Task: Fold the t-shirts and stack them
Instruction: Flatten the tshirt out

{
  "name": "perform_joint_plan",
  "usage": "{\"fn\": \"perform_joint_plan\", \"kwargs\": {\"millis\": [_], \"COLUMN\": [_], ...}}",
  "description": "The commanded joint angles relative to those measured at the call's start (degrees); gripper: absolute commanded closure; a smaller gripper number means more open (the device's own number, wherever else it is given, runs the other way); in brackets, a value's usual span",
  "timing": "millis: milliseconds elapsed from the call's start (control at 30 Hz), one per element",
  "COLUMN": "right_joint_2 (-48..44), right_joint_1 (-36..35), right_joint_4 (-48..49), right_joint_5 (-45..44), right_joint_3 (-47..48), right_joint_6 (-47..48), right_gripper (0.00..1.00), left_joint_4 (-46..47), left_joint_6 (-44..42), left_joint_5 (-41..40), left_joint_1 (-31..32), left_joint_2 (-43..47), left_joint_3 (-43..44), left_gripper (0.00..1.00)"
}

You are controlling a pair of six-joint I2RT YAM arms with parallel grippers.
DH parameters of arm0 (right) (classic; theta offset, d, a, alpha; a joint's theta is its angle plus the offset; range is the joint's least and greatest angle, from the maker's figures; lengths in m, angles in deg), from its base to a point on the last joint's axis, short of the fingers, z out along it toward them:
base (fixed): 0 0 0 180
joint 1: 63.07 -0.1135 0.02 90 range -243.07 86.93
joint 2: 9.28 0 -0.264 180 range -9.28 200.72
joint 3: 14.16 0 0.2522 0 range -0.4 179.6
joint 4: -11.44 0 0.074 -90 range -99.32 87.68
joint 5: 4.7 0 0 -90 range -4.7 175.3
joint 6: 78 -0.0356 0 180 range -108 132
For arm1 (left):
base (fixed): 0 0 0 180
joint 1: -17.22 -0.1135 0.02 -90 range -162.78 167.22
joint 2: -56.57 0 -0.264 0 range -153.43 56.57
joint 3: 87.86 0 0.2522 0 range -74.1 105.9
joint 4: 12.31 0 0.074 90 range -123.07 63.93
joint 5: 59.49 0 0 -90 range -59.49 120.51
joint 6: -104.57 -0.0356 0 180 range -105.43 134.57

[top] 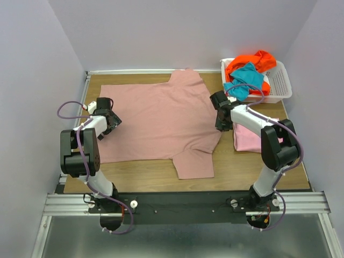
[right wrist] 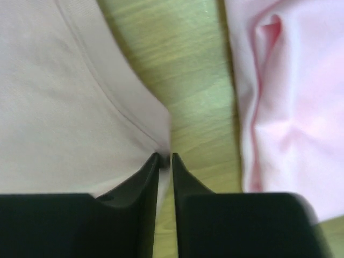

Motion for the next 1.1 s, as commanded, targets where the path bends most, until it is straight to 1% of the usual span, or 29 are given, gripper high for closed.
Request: {"fn": "perform_joint_plan", "kwargs": {"millis": [0, 33, 67, 100, 167, 200, 233, 333, 367, 400, 467, 500, 567, 600, 700, 767, 900, 1067], "right_joint_2": [1.54, 1.28, 0.75, 0.23, -2.06, -3.54, -3.99, -4.61, -3.39, -2.43, 0.21, 3.44, 6.71, 10.21, 16.19, 18.58, 23.5, 26.24], "right_joint_1": [-0.13, -0.13, -0.13, -0.48, -1.01, -1.88, -2.15, -2.42, -2.33, -2.42, -2.33, -2.42, -2.33, -2.33, -1.63, -1.01, -0.05, 2.67], "right_joint_4": [-6.84, -7.37, -7.46, -7.29, -6.85, -5.45, -4.48, 1.05, 2.37, 3.51, 6.07, 6.77, 7.04, 7.04, 6.95, 7.04, 7.04, 7.04], "right_joint_5": [-4.92, -5.89, -5.98, -6.25, -6.77, -6.51, -5.9, 1.38, 5.57, 7.44, 9.65, 10.7, 10.89, 10.8, 10.36, 11.15, 10.89, 10.8], "right_joint_3": [2.95, 3.73, 4.09, 4.53, 5.67, 6.54, 6.73, 6.64, 6.82, 7.08, 9.18, 11.8, 14.89, 16.64, 22.27, 24.99, 28.34, 29.32], "right_joint_6": [-2.93, -3.2, -3.2, -2.77, -2.24, -0.75, -0.04, 3.21, 3.91, 4.96, 5.67, 6.46, 7.08, 7.34, 7.09, 6.65, 6.9, 7.08], "right_gripper": [0.69, 0.65, 0.58, 0.36, 0.11, 0.0, 0.0, 0.0, 0.0, 0.0, 0.0, 0.0, 0.0, 0.0, 0.0, 0.0, 0.0, 0.0], "left_joint_4": [0.29, 0.21, 0.29, 0.21, -0.06, -0.41, -0.58, -1.55, -1.9, -2.25, -2.87, -2.7, -2.52, -2.43, -1.47, -1.2, -0.94, -0.85], "left_joint_6": [-0.61, -0.61, -0.7, -0.96, -1.23, -1.57, -1.66, -2.28, -2.89, -3.16, -3.86, -4.65, -5.44, -5.97, -8.34, -9.66, -11.24, -11.86], "left_joint_5": [-1.14, -0.53, -0.09, 0.53, 1.59, 2.11, 2.12, 2.12, 1.94, 1.77, 1.06, 0.97, 1.15, 1.32, 2.9, 4.13, 6.59, 9.93], "left_joint_1": [0.14, 0.05, 0.14, 0.14, 0.23, 0.31, 0.31, 0.31, 0.31, 0.31, 0.31, 0.31, 0.23, 0.23, 0.31, 0.31, 0.4, 0.66], "left_joint_2": [0.4, 1.1, 1.54, 2.07, 3.74, 4.96, 5.58, 7.26, 7.35, 7.52, 6.82, 5.78, 4.1, 3.14, -0.99, -3.98, -8.81, -13.92], "left_joint_3": [-1.0, -0.83, -0.82, -0.39, 0.14, 0.75, 1.11, 3.21, 3.74, 5.14, 6.55, 7.95, 10.41, 11.12, 13.84, 15.25, 17.62, 20.62], "left_gripper": [0.01, 0.01, 0.01, 0.01, 0.01, 0.01, 0.01, 0.01, 0.01, 0.01, 0.01, 0.01, 0.01, 0.01, 0.01, 0.01, 0.01, 0.01]}}
